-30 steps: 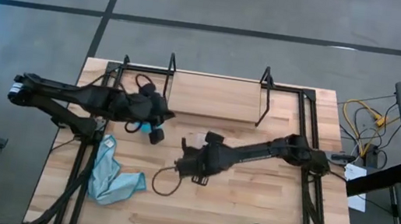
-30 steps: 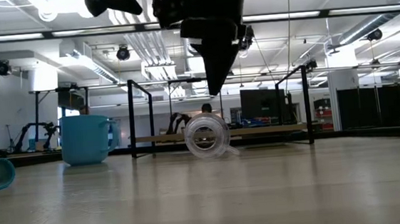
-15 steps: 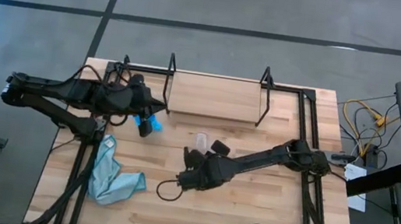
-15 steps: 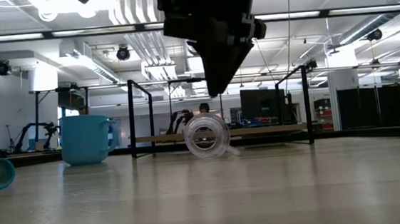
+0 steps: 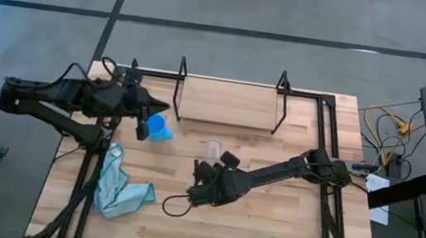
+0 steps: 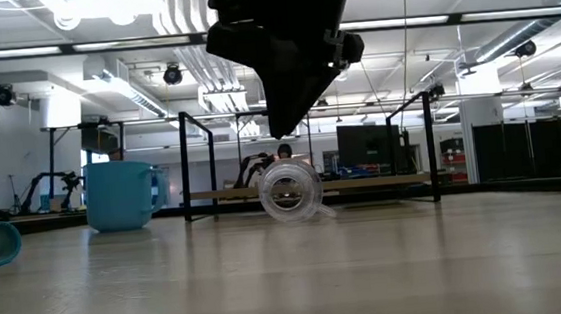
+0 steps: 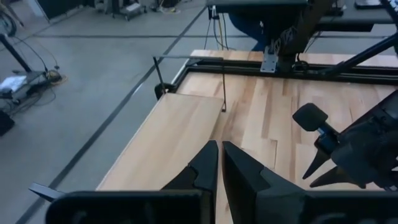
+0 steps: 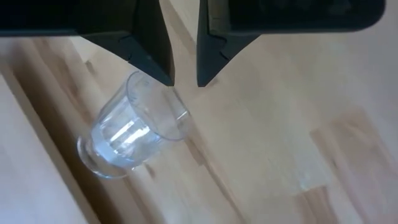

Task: Stack small to large cups/mugs on shelf
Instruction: Put the transparent mug on the shelf

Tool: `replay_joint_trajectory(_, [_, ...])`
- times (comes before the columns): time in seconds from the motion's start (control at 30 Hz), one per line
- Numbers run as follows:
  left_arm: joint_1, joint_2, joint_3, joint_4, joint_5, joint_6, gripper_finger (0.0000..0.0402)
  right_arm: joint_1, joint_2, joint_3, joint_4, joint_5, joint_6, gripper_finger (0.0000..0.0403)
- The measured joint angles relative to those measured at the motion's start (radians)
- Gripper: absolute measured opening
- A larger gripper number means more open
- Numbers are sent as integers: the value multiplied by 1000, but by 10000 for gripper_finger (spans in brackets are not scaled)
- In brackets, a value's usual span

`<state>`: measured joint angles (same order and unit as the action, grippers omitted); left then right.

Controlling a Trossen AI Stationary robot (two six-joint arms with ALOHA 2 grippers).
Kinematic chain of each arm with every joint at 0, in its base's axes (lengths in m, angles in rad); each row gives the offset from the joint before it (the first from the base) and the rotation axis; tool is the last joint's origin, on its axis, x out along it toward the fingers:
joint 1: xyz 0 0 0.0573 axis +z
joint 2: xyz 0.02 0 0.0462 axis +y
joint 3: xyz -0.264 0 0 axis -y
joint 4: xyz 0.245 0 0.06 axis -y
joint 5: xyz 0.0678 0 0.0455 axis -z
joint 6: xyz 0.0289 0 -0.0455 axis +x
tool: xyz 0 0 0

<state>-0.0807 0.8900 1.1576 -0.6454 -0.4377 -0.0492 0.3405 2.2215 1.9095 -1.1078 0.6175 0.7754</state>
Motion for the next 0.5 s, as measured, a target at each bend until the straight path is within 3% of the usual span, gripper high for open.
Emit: replay_joint_trajectory(0.5, [0, -60, 0, 0, -20, 9, 8, 2, 0, -1, 23, 154, 19, 58])
